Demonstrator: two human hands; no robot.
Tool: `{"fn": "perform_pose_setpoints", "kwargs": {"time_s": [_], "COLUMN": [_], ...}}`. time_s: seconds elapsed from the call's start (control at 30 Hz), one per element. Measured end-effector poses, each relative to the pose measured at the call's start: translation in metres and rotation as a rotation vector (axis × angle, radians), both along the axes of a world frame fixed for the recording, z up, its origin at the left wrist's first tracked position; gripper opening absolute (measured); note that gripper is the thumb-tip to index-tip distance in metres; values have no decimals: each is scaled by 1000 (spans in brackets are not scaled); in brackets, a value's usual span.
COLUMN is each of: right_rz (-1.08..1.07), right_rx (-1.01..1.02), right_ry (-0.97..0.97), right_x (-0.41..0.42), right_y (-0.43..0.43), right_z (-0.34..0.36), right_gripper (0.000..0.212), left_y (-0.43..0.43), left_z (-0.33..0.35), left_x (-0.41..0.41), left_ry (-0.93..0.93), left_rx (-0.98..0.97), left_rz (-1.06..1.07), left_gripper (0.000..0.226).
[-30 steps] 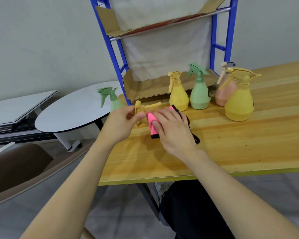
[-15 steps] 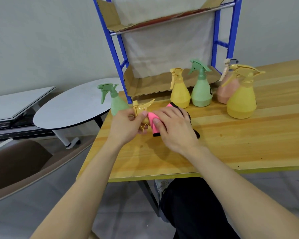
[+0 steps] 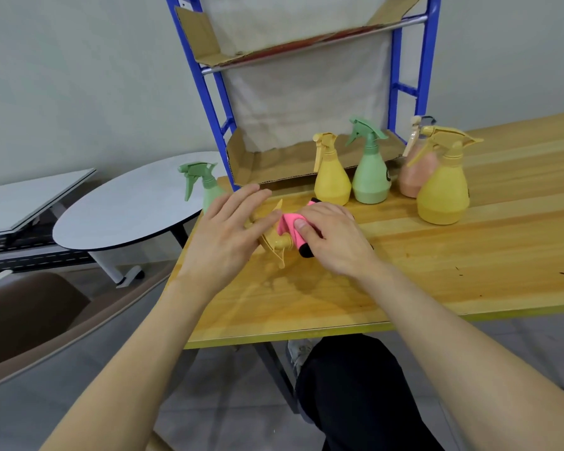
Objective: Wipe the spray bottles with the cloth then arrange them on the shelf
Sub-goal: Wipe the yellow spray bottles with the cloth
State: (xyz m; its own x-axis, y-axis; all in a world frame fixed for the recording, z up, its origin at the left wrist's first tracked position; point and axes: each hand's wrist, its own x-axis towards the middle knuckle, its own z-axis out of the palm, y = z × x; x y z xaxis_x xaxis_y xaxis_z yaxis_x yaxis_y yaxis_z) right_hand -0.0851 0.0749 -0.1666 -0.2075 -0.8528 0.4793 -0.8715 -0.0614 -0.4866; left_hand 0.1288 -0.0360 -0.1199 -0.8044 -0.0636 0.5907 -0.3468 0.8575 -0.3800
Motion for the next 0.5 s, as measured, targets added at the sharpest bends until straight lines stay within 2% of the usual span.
{"fn": "perform_pose_setpoints", "kwargs": {"time_s": [0.1, 0.23, 0.3, 0.4, 0.5], "right_rz": [-58, -100, -126, -285, -304], "right_rx": [-42, -132, -110, 45, -18], "right_ry": [-39, 34, -117, -361, -373], "right_x": [5, 8, -5, -29, -24], "right_y": [2, 14, 18, 9, 6], "right_z": [-1, -20, -27, -30, -21], "right_gripper": [37, 42, 43, 42, 40], "left_y": [-6, -8, -5, -2, -1], "left_z": [7, 9, 10, 11, 7], "left_x": [-6, -12, -10, -8, -10], "left_ry": [-24, 30, 25, -14, -6], "left_rx": [-28, 92, 159, 415, 657], "left_rz": [-67, -38, 0, 121, 155], "left_gripper": [42, 28, 25, 41, 38]}}
